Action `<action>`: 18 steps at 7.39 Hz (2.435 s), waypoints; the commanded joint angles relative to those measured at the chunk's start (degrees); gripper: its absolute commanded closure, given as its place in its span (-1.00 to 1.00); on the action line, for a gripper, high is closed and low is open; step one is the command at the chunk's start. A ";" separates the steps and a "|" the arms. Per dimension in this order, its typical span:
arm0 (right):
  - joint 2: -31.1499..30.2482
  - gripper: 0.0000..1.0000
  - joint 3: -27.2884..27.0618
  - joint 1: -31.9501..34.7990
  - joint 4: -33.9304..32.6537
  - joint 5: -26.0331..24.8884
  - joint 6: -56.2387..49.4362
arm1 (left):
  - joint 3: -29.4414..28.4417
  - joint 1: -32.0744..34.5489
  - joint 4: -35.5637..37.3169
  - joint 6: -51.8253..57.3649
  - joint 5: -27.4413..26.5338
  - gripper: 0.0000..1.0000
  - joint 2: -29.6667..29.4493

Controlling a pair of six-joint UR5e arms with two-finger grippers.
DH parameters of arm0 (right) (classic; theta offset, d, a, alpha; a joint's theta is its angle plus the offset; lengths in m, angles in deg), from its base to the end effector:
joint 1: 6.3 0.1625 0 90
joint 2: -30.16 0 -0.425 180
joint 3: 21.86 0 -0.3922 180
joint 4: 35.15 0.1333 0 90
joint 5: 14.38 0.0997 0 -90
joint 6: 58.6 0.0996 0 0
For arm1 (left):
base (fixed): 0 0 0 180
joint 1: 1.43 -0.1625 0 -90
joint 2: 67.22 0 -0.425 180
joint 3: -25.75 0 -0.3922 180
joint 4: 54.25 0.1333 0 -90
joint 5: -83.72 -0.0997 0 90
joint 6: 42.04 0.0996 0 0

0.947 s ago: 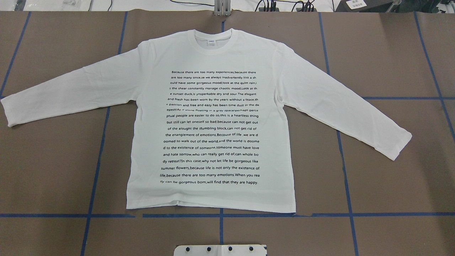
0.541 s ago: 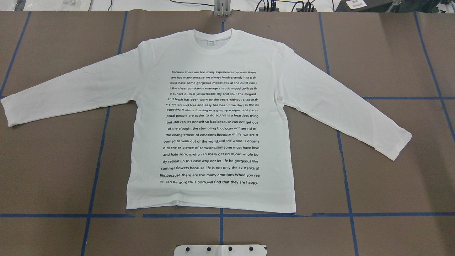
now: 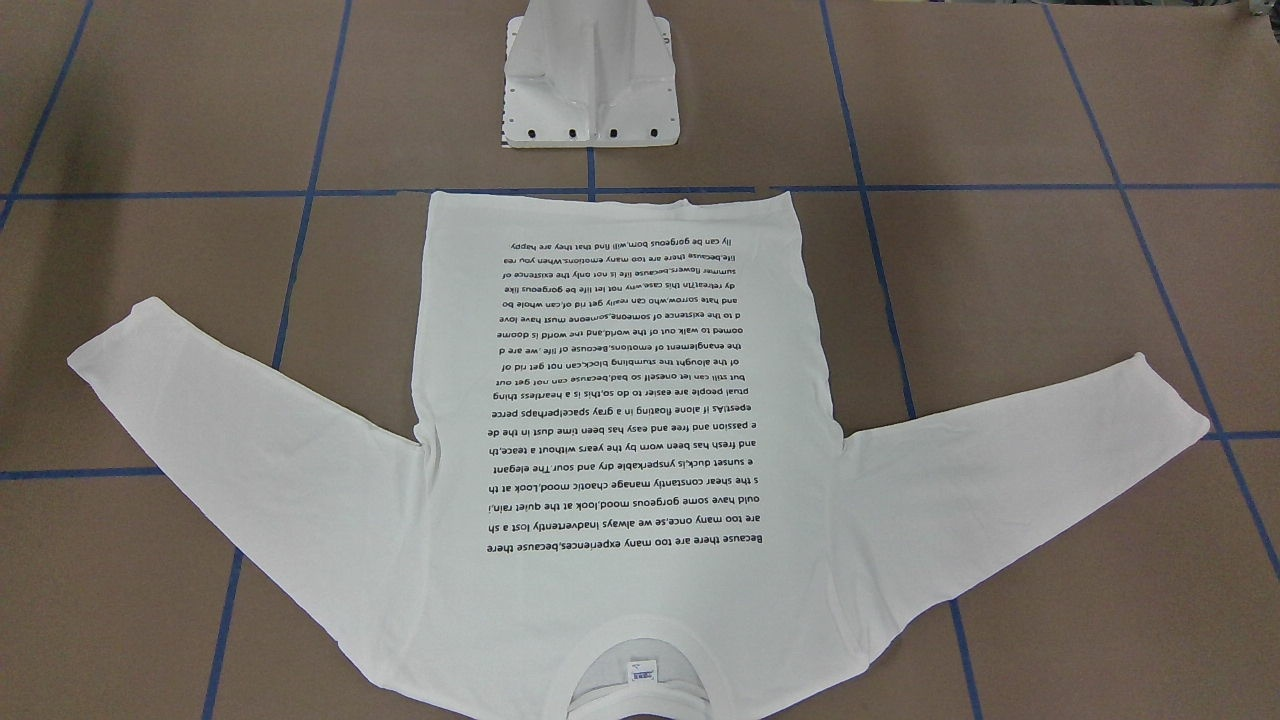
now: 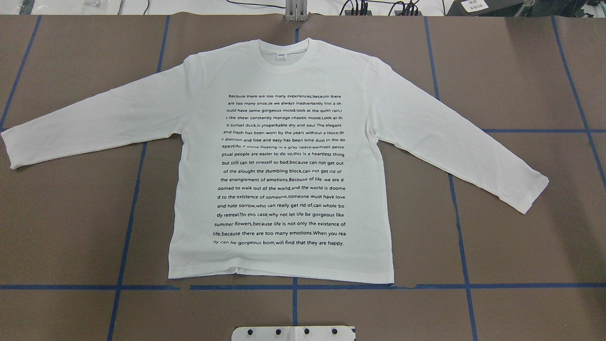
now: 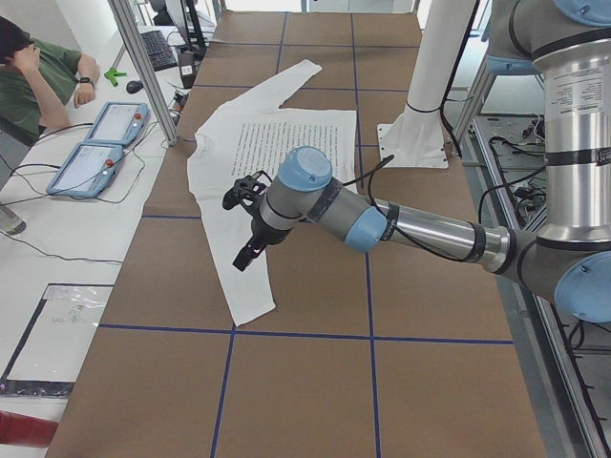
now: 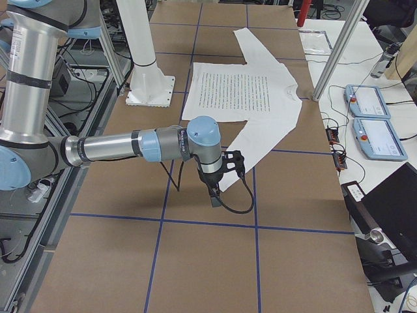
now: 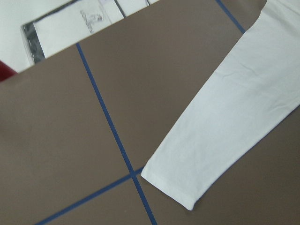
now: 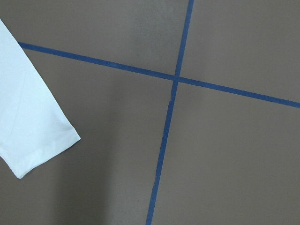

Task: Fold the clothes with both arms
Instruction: 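Move the right gripper to the sleeve cuff nearest it and grasp it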

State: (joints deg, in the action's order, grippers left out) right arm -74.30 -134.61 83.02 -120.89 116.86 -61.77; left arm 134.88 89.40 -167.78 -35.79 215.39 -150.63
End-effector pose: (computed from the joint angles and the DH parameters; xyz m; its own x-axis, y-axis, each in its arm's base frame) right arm 0.0629 -0.3963 0.5689 0.7484 -0.2059 0.6305 0.0531 0.9661 0.2525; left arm -0.0737 -0.4574 0.5010 0.7494 0.4663 -0.4701 -0.0703 0.7620 0.6438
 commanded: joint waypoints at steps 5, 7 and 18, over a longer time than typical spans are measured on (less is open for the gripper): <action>-1.96 -0.99 17.70 -19.48 51.87 -5.94 47.46 | -1.20 0.14 -1.43 0.43 0.26 -1.00 -0.27; -1.62 -0.96 20.21 -30.73 58.75 -18.07 58.51 | -1.20 0.14 -1.43 0.43 0.26 -1.00 -0.27; 1.54 -0.25 23.45 -42.47 58.14 -28.41 59.33 | -1.46 0.22 -1.43 0.69 0.26 -1.00 0.09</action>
State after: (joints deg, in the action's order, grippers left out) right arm -73.69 -112.23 40.82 -62.81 88.62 -2.51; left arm 133.42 89.62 -169.21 -35.15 215.65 -150.55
